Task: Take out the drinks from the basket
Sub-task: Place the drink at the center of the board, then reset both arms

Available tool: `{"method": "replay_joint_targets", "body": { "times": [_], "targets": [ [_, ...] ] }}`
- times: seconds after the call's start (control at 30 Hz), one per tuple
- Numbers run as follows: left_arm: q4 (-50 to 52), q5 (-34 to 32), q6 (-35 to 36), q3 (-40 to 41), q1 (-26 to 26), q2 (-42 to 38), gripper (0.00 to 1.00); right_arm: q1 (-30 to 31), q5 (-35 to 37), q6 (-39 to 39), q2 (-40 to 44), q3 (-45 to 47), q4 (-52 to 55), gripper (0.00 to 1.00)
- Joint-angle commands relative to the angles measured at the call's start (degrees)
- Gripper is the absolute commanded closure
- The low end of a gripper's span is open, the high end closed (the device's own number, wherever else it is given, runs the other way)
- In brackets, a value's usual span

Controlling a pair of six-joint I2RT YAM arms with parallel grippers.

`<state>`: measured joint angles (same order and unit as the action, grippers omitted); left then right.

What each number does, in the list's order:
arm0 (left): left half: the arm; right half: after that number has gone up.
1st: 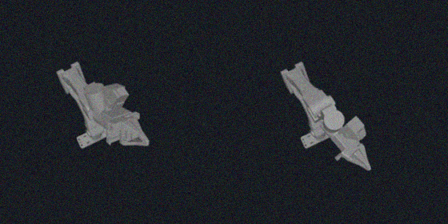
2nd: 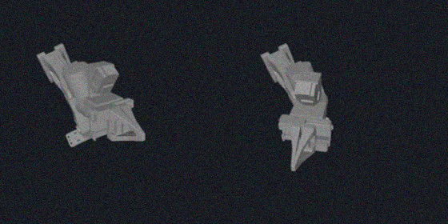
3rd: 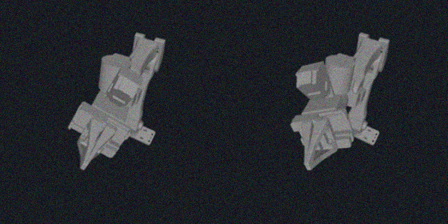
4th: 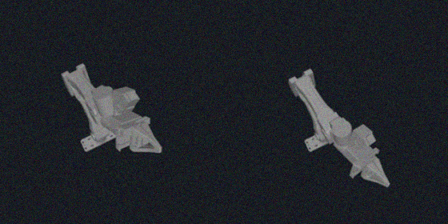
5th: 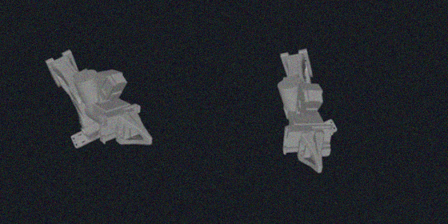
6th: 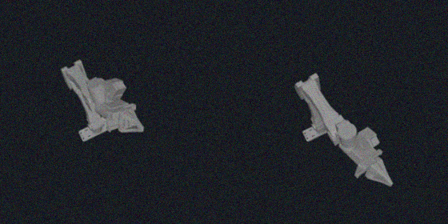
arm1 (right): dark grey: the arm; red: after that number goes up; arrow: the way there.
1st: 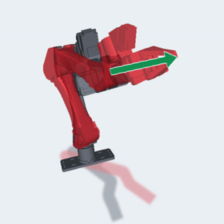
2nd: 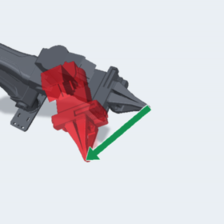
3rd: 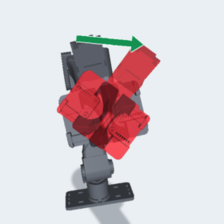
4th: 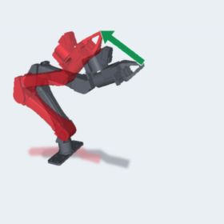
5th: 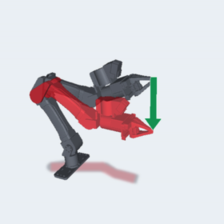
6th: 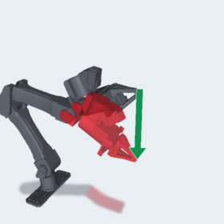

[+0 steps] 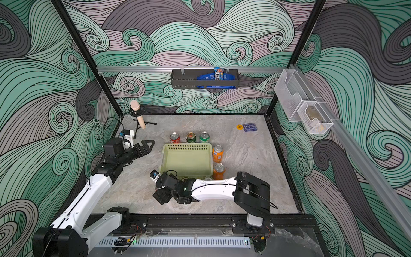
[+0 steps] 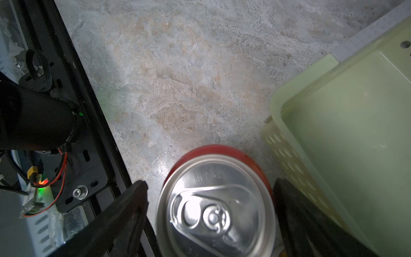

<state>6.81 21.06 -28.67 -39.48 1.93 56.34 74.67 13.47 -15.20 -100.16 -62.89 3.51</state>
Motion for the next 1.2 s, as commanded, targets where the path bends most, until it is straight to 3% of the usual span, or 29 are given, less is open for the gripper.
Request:
{"method": "replay_joint_targets", "body": {
  "times": [0.0,0.07,0.27,0.37,0.5,0.7,0.83,0.93,1.0,1.07,1.17],
  "targets": [
    [-1.47,-2.6,0.89,0.06,-0.43,-1.78,0.01,0.47,1.54,0.75,2.97,-1.3,-0.59,0.05],
    [-2.01,-6.84,0.66,0.52,-0.43,-2.89,0.01,0.56,2.6,1.25,4.86,-2.79,0.11,0.0],
    [-8.09,-21.71,-4.46,4.86,-0.18,-8.97,0.01,0.08,14.51,4.42,11.94,-6.69,1.91,0.0],
    [-12.6,-27.06,-5.11,7.07,0.3,-10.45,0.01,-3.32,18.13,4.65,15.87,-6.76,1.82,0.0],
    [-17.41,-34.13,-2.56,8.66,1.95,-7.89,0.01,-15.2,17.65,2.74,23.73,-2.48,1.84,0.0],
    [-31.78,-36.96,0.33,15.2,3.17,-0.88,0.01,-38.0,17.24,5.94,34.0,11.32,-2.83,0.0],
    [-46.02,-42.74,2.73,22.76,3.39,3.35,0.01,-51.4,21.12,6.04,40.0,22.45,-9.37,0.0],
    [-58.28,-45.38,4.75,27.64,3.43,7.1,0.01,-61.5,19.25,4.07,45.24,31.52,-18.21,0.0],
    [-64.81,-44.89,8.23,28.79,3.63,8.56,0.01,-66.36,16.97,3.54,47.17,36.87,-24.2,0.0],
    [-64.47,-46.25,11.87,27.26,3.82,9.88,0.01,-69.76,15.53,4.57,46.92,40.01,-29.03,0.0],
    [-67.29,-52.73,15.17,26.68,3.9,13.94,0.01,-72.12,16.32,9.44,43.23,43.97,-37.64,0.0]
  ]
}}
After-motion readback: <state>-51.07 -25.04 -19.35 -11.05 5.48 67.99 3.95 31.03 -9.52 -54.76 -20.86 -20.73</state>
